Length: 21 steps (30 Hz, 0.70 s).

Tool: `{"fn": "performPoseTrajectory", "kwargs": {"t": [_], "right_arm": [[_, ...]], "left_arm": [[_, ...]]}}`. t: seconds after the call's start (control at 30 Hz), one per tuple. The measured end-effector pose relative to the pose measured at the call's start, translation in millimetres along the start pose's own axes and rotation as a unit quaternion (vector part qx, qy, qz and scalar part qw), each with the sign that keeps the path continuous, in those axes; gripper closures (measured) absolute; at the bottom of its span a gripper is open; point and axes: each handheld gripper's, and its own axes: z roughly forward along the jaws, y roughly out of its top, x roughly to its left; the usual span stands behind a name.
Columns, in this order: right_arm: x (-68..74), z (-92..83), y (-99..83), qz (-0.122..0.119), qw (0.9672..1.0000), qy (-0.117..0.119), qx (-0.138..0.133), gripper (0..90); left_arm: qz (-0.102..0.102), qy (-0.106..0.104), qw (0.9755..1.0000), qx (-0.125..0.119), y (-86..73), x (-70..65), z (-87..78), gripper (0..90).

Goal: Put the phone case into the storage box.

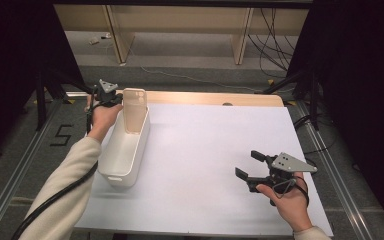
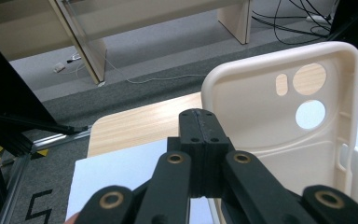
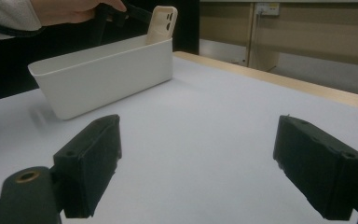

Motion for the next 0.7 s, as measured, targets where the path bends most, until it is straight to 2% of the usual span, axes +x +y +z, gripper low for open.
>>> {"fn": "performPoseTrajectory", "kwargs": {"t": [0.2, 0.4, 0.47, 0.53, 0.6, 0.7], "right_arm": [[0.7, -0.3, 0.2, 0.004, 1.0000, 0.003, 0.003, 16.4], [0.6, -0.5, 0.3, 0.004, 1.0000, 0.001, 0.002, 16.4], [1.4, -0.6, 0.5, 0.007, 1.0000, 0.002, 0.004, 16.4], [0.6, 0.1, 0.2, 0.000, 1.0000, 0.000, 0.000, 16.4], [1.3, -0.4, 0.7, 0.007, 1.0000, 0.002, 0.005, 16.4], [1.0, 0.5, 0.5, 0.001, 1.0000, 0.000, 0.001, 16.4]], "left_arm": [[0.002, -0.002, 1.0000, -0.001, 1.1, -0.9, 0.8, 89.7], [-0.001, -0.008, 0.9999, -0.014, -0.6, 0.7, -8.3, 86.1], [0.000, -0.011, 0.9998, -0.019, -1.6, 1.7, -13.0, 83.8], [-0.003, -0.018, 0.9996, -0.022, -2.2, 3.3, -18.4, 81.2], [-0.005, -0.025, 0.9994, -0.023, -3.1, 4.3, -23.7, 77.1], [-0.009, -0.028, 0.9992, -0.028, -3.9, 6.2, -32.0, 71.3]]}}
